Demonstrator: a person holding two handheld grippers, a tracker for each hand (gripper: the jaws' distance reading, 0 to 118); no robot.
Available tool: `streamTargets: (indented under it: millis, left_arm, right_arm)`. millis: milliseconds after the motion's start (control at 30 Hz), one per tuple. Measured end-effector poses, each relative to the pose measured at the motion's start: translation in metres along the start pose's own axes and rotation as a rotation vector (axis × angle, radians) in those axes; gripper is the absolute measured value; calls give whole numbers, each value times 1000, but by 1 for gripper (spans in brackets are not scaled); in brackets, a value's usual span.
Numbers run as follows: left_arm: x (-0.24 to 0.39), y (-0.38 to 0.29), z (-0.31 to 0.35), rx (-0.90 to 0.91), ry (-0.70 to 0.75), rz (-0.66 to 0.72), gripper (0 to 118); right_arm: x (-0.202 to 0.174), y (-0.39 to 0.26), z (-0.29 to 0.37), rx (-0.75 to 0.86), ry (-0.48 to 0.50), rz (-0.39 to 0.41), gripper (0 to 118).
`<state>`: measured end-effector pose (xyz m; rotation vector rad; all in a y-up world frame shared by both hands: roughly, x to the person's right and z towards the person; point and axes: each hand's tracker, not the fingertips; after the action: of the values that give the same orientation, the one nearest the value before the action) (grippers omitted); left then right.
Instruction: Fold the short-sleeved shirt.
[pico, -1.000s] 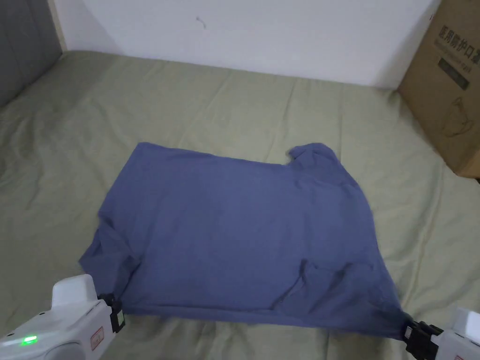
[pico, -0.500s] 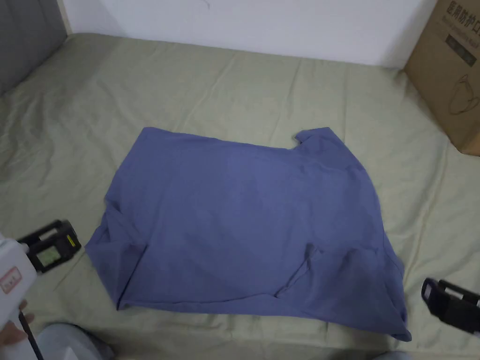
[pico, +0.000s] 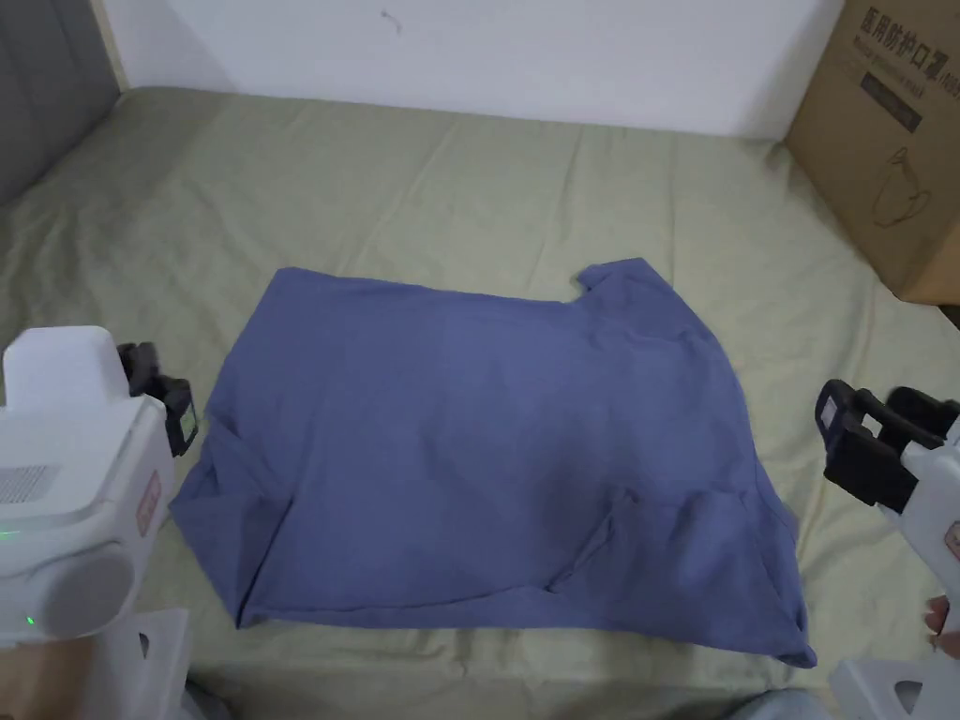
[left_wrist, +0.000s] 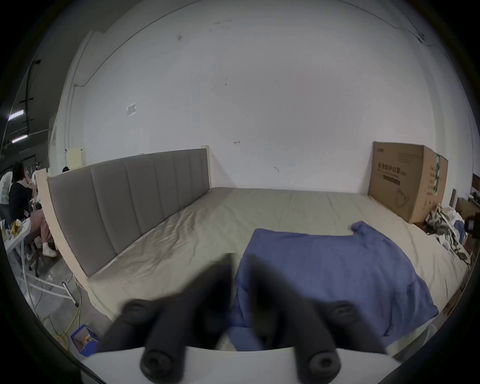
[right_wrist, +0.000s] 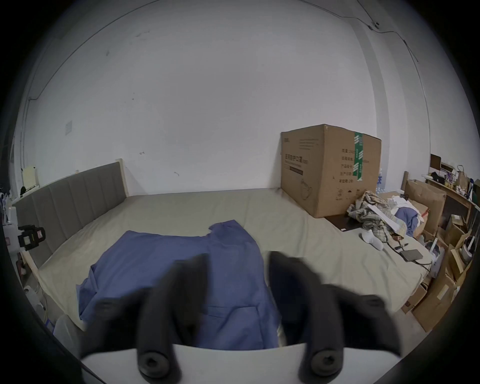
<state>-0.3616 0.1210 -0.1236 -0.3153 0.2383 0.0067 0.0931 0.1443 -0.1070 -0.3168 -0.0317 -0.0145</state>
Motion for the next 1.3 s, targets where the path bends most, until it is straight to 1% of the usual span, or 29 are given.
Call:
streamTargets:
  millis: [33,67,133,200,367,467,500,533,567,600,633,667,700,767,900,1067,1100,1133,1167,1200,1233,1300]
  left_arm:
    - [-4,-3,-1,-8,-4,12,0]
    - [-5,-4,-1,-12,-38,15,0]
    - [-4,-7,-3,-22,-51,3,0]
    - [-2,-9,-2,-25,-46,-25,0]
    - [-2,-12,-6,-38,-67,2,0]
    - [-4,-7,-19,-116,-93,17,0]
    - [-6,-5,-28,-162,-98,36,4]
    - [-7,-4,-35,-200,-105,45,15]
    - [-7,1,-46,-268,-108,41,34]
    - [-7,3,-56,-336,-116,25,71]
    - [-6,2,-65,-375,-117,17,95]
    - [-4,-1,-76,-450,-105,-1,115]
    - [-1,-1,-83,-511,-82,-22,118]
    - [3,-12,-94,-560,-97,-48,118]
    - [14,-41,-114,-737,-77,-100,118]
    - [23,-82,-126,-818,-12,-130,118]
    - [22,-87,-124,-822,2,-117,114]
    - [21,-90,-123,-813,6,-95,104]
    - [19,-94,-124,-802,0,-62,87]
    - [18,-98,-125,-802,-4,-30,62]
    - [16,-99,-125,-815,-17,-16,45]
    - [16,-106,-125,-848,-84,-13,19]
  right_arm:
    - [-2,-1,0,2,10,-4,17]
    - [-5,-2,0,8,3,-13,0]
    - [-14,-2,3,9,24,-25,0]
    - [-19,-4,4,16,20,-38,0]
    - [-27,-1,5,6,43,-32,0]
    - [-30,-1,3,0,44,-32,0]
    - [-31,-3,3,-3,47,-32,0]
    - [-30,-3,1,-8,46,-34,0]
    - [-30,-4,0,-15,46,-36,0]
    - [-30,-6,-1,-19,48,-39,0]
    - [-31,-7,-1,-24,49,-41,0]
    - [-29,-8,-3,-30,47,-43,0]
    - [-28,-10,-3,-34,46,-45,0]
    - [-28,-12,-3,-44,46,-46,0]
    - [-23,-16,-5,-64,37,-48,0]
    - [-14,-17,-6,-72,18,-61,0]
    - [-13,-17,-6,-74,13,-64,0]
    - [-12,-18,-5,-79,9,-67,0]
    - [-11,-18,-5,-82,9,-68,0]
    - [-10,-19,-6,-85,7,-67,0]
    - [-10,-20,-6,-90,5,-64,0]
    - [-9,-23,-6,-96,2,-61,0]
